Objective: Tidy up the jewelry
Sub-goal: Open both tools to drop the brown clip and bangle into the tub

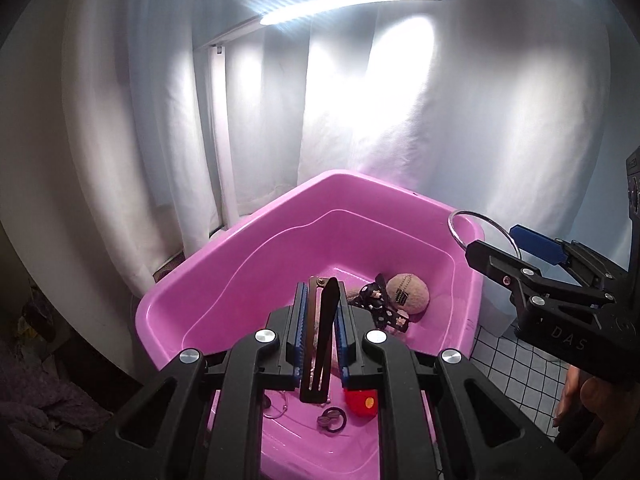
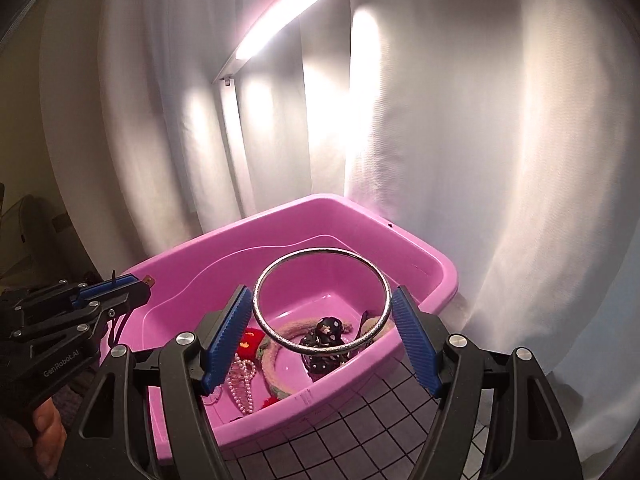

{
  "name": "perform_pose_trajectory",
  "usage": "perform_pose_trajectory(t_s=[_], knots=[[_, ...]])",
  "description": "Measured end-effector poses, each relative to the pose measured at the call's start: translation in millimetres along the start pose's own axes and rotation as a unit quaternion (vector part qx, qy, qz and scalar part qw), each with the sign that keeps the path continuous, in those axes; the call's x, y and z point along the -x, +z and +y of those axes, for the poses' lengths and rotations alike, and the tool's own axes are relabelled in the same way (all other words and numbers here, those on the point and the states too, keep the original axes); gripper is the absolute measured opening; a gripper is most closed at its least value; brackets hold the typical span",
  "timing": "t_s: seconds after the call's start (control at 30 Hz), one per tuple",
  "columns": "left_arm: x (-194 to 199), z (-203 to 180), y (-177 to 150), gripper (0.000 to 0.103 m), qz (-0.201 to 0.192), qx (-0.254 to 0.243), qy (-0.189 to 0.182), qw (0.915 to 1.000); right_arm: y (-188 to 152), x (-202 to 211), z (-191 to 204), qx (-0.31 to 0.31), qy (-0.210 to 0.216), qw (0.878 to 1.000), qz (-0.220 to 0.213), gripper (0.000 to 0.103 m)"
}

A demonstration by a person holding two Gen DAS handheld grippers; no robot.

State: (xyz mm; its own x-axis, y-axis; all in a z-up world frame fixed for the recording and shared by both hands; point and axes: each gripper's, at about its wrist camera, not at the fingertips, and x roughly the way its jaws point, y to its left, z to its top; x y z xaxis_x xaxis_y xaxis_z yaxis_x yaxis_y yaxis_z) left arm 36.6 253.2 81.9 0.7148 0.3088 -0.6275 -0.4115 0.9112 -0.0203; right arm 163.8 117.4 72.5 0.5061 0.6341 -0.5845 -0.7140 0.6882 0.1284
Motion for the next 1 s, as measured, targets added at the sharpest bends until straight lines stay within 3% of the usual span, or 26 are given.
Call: perform_pose_trajectory(t_s=[0.5, 0.57, 0.6, 0.63, 0.73, 1.0], knots=[[-51, 29, 6, 0.014, 0.055, 0.022, -0.012, 0.9982, 31, -85, 17, 0.023, -0.009, 0.996, 0.084, 0.07], [-53, 30, 6, 0.033, 0.061, 0.023, -0.005, 0.9979, 31, -88, 17, 0.021, -0.011, 0.996, 0.09, 0.07], [-54, 32, 6, 0.064, 0.061, 0.026, -0.002, 0.9978, 30, -88, 17, 0.022, -0.013, 0.995, 0.092, 0.07], [-53, 34, 6, 0.084, 0.056, 0.031, 0.0, 0.998, 29, -88, 17, 0.022, -0.015, 0.995, 0.093, 0.07], [-49, 38, 9, 0.084, 0.047, 0.042, -0.004, 0.998, 28, -86, 18, 0.021, -0.017, 0.995, 0.093, 0.07], [-58, 41, 6, 0.085, 0.079, 0.053, 0.005, 0.9955, 28, -82, 18, 0.018, -0.021, 0.995, 0.093, 0.07]])
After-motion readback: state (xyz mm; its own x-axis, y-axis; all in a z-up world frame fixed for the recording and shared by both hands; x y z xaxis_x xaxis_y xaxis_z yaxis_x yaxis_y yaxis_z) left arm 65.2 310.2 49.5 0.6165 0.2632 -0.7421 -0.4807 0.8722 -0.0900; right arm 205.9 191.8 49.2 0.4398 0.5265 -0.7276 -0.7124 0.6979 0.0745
